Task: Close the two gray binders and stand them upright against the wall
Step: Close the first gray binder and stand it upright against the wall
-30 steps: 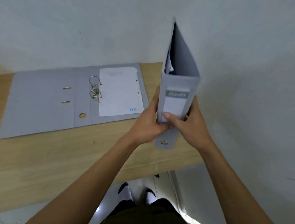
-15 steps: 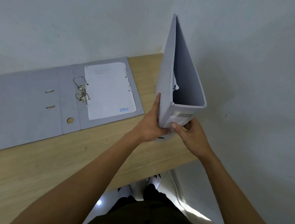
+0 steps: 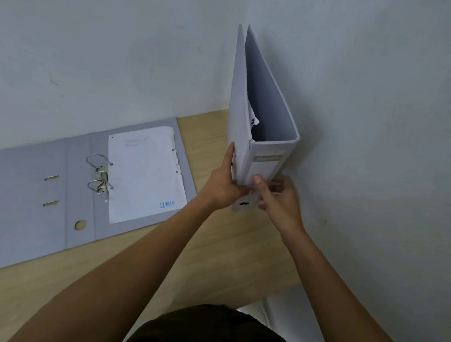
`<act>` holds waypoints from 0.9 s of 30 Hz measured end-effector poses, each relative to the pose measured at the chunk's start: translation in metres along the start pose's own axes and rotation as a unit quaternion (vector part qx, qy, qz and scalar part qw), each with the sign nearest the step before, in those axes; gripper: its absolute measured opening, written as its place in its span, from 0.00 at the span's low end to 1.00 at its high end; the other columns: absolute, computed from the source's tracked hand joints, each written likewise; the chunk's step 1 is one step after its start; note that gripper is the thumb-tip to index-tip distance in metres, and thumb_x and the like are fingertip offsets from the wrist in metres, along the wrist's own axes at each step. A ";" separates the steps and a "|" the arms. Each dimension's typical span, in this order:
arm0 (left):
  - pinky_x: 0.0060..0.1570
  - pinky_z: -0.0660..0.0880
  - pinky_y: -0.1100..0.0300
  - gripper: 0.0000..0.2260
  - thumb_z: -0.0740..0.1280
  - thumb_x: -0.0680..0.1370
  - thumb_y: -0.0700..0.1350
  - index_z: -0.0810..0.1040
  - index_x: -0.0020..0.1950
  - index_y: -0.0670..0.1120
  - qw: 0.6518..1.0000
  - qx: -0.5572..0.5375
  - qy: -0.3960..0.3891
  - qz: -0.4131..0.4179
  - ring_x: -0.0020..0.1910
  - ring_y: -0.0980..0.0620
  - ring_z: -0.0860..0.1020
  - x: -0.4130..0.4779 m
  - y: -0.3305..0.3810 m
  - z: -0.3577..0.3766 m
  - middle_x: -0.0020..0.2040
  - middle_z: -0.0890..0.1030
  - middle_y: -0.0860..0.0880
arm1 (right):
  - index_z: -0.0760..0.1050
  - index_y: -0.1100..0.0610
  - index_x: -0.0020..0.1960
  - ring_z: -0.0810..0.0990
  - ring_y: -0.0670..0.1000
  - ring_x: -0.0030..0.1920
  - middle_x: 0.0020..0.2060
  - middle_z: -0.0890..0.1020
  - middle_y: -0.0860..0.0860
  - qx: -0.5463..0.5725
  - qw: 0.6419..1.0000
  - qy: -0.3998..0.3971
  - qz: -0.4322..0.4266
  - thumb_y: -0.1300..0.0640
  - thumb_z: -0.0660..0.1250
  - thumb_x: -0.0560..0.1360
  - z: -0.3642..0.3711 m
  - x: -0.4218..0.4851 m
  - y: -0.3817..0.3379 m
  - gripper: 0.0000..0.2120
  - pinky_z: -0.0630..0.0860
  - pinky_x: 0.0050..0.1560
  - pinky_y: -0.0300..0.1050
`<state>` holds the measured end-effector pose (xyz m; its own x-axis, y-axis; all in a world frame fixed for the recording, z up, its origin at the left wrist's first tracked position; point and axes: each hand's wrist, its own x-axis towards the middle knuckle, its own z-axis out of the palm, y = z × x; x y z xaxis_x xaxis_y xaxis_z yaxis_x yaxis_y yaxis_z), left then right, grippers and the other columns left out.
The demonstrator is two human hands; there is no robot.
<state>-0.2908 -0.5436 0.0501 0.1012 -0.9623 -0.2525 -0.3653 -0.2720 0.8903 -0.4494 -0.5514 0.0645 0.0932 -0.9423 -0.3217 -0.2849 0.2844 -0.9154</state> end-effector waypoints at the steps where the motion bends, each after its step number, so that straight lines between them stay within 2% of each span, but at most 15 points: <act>1: 0.64 0.77 0.45 0.55 0.77 0.71 0.48 0.39 0.83 0.54 1.000 0.001 0.005 -0.002 0.70 0.40 0.75 0.007 0.003 0.000 0.75 0.72 0.43 | 0.75 0.56 0.58 0.86 0.51 0.49 0.50 0.85 0.52 0.031 0.999 0.004 0.021 0.36 0.74 0.67 0.004 0.006 -0.001 0.29 0.85 0.49 0.52; 3: 0.64 0.77 0.44 0.54 0.76 0.72 0.48 0.38 0.83 0.54 1.000 -0.001 0.017 -0.004 0.70 0.39 0.74 0.021 0.009 0.003 0.76 0.71 0.42 | 0.74 0.60 0.60 0.87 0.50 0.50 0.52 0.85 0.55 0.067 0.996 0.002 0.054 0.28 0.73 0.61 0.009 0.019 -0.003 0.43 0.85 0.48 0.50; 5: 0.65 0.77 0.43 0.53 0.76 0.74 0.46 0.38 0.83 0.53 1.000 -0.007 0.026 -0.006 0.72 0.39 0.73 0.036 0.012 0.006 0.77 0.69 0.42 | 0.76 0.58 0.60 0.87 0.50 0.52 0.53 0.86 0.53 0.072 0.995 -0.014 0.072 0.23 0.70 0.58 0.012 0.032 -0.005 0.46 0.84 0.52 0.51; 7: 0.65 0.77 0.48 0.51 0.75 0.75 0.44 0.38 0.83 0.51 0.999 -0.015 0.033 -0.012 0.73 0.39 0.72 0.048 0.015 0.009 0.78 0.67 0.41 | 0.77 0.56 0.60 0.86 0.50 0.54 0.53 0.86 0.51 0.068 0.994 -0.032 0.083 0.25 0.67 0.63 0.013 0.041 -0.006 0.40 0.83 0.55 0.52; 10: 0.63 0.75 0.54 0.50 0.74 0.76 0.43 0.39 0.83 0.50 0.999 -0.026 0.036 -0.019 0.73 0.40 0.72 0.064 0.018 0.012 0.80 0.64 0.42 | 0.76 0.56 0.61 0.84 0.51 0.56 0.57 0.84 0.53 0.101 0.990 -0.044 0.092 0.36 0.64 0.76 0.011 0.057 -0.005 0.26 0.83 0.54 0.49; 14: 0.68 0.73 0.51 0.50 0.75 0.75 0.44 0.40 0.84 0.50 0.999 -0.017 0.034 -0.019 0.75 0.42 0.70 0.077 0.018 0.007 0.80 0.66 0.43 | 0.76 0.55 0.55 0.82 0.55 0.60 0.59 0.83 0.56 0.131 0.985 -0.054 0.102 0.43 0.62 0.81 0.010 0.075 -0.008 0.16 0.82 0.56 0.54; 19: 0.64 0.74 0.58 0.45 0.73 0.76 0.42 0.47 0.84 0.49 0.997 -0.011 0.062 -0.034 0.74 0.43 0.70 0.084 0.016 0.005 0.77 0.70 0.43 | 0.75 0.57 0.57 0.82 0.54 0.60 0.58 0.82 0.55 0.112 0.986 -0.064 0.101 0.44 0.61 0.81 0.015 0.089 -0.016 0.16 0.82 0.51 0.50; 24: 0.57 0.72 0.64 0.38 0.72 0.77 0.47 0.56 0.83 0.48 0.995 0.032 0.079 -0.049 0.73 0.45 0.73 0.079 0.012 0.009 0.73 0.75 0.44 | 0.74 0.57 0.55 0.82 0.53 0.58 0.56 0.82 0.56 0.107 0.989 -0.047 0.088 0.45 0.61 0.82 0.019 0.089 -0.014 0.15 0.83 0.52 0.52; 25: 0.58 0.75 0.62 0.37 0.72 0.77 0.47 0.58 0.82 0.48 0.995 0.035 0.075 -0.059 0.71 0.44 0.75 0.079 0.011 0.009 0.73 0.76 0.43 | 0.74 0.58 0.56 0.82 0.53 0.58 0.57 0.82 0.56 0.109 0.989 -0.045 0.085 0.45 0.61 0.82 0.020 0.089 -0.013 0.15 0.83 0.51 0.52; 27: 0.60 0.79 0.51 0.40 0.73 0.76 0.46 0.56 0.83 0.48 0.994 0.033 0.036 -0.098 0.69 0.42 0.76 0.073 0.009 0.009 0.75 0.73 0.43 | 0.74 0.58 0.59 0.82 0.54 0.57 0.58 0.81 0.55 0.118 0.988 -0.047 0.090 0.47 0.61 0.82 0.019 0.088 -0.012 0.16 0.83 0.50 0.52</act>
<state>-0.2947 -0.6168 0.0367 0.2411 -0.8890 -0.3894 -0.3918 -0.4562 0.7990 -0.4200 -0.6340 0.0426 0.1531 -0.8551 -0.4953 -0.0763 0.4895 -0.8687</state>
